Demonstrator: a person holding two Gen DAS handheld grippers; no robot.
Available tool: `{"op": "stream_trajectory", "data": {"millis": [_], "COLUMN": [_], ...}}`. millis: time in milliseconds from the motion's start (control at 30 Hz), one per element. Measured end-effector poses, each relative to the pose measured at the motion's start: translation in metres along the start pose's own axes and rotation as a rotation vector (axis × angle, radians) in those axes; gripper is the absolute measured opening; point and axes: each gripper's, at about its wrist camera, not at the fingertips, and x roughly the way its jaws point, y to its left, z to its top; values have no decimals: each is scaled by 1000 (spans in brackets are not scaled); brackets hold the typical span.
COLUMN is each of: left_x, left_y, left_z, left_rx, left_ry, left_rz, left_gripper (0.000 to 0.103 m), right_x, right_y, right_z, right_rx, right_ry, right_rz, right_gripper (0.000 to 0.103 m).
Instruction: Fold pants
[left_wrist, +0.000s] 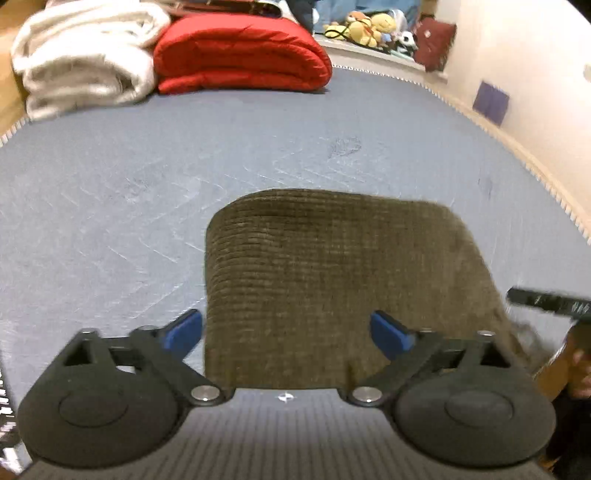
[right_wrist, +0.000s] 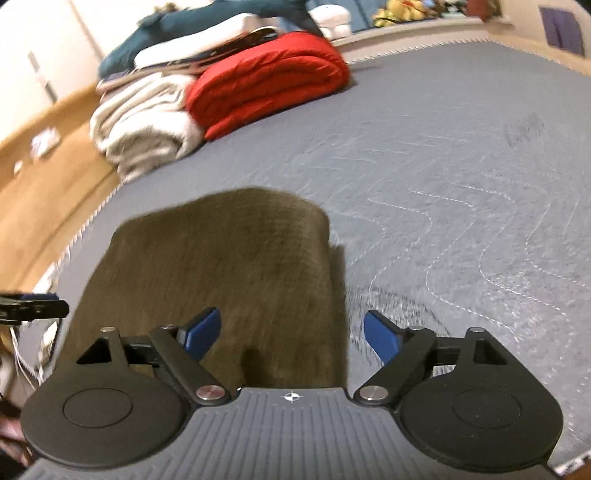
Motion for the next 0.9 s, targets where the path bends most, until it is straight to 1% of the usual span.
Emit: {"op": "stream_trajectory", "data": {"millis": [67, 100, 133, 267, 300, 400, 433, 467, 500, 533, 567, 600, 633, 667, 700, 733, 800, 833, 900], "left_x": [22, 33, 43, 84, 93, 110, 112, 112, 111, 115, 117, 115, 113, 110, 107, 104, 94, 94, 93], "left_y": [18, 25, 29, 59, 63, 68, 70, 72, 73, 71, 69, 68, 69, 68, 66, 61, 54, 48, 38], "left_z": [5, 7, 12, 6, 4, 0, -1, 0, 1, 1, 1, 1, 2, 2, 4, 5, 12, 15, 24], "left_rx": [-48, -73, -98, -221, -235, -260, -262, -258, -256, -251, -243, -236, -231, -229, -220, -201, -163, -159, -153], "left_ry": [38, 71, 95, 211, 231, 242, 236, 228, 224, 221, 216, 209, 203, 199, 197, 190, 171, 164, 151], "left_rz": [-11, -6, -20, -212, -247, -332, -349, -362, -370, -369, -363, -352, -345, -338, -333, -327, -318, -319, -344], "left_gripper": [102, 102, 102, 102, 100, 100, 100, 99, 98, 98, 95, 91, 89, 84, 78, 75, 64, 61, 55], "right_x": [14, 22, 31, 55, 58, 62, 63, 64, 65, 65, 65, 65, 64, 61, 58, 55, 44, 38, 29], "right_y": [-9, -12, -15, -20, -19, -10, -8, -6, -3, -1, 1, 3, 4, 2, 1, 1, 7, 9, 10], "right_z": [5, 5, 6, 2, 1, 0, 1, 1, 2, 3, 4, 5, 7, 8, 10, 13, 21, 25, 35], "right_rx": [47, 66, 85, 114, 112, 52, 43, 41, 37, 30, 24, 20, 24, 33, 44, 48, 29, 18, 6], "right_ry": [23, 45, 76, 169, 183, 195, 201, 205, 206, 202, 196, 189, 181, 172, 157, 139, 100, 86, 68], "right_rz": [13, 25, 38, 91, 106, 137, 154, 167, 175, 176, 172, 168, 173, 181, 195, 212, 238, 244, 248], "right_gripper": [89, 90, 90, 90, 92, 93, 92, 89, 82, 77, 66, 52, 46, 36, 28, 26, 24, 23, 23]}}
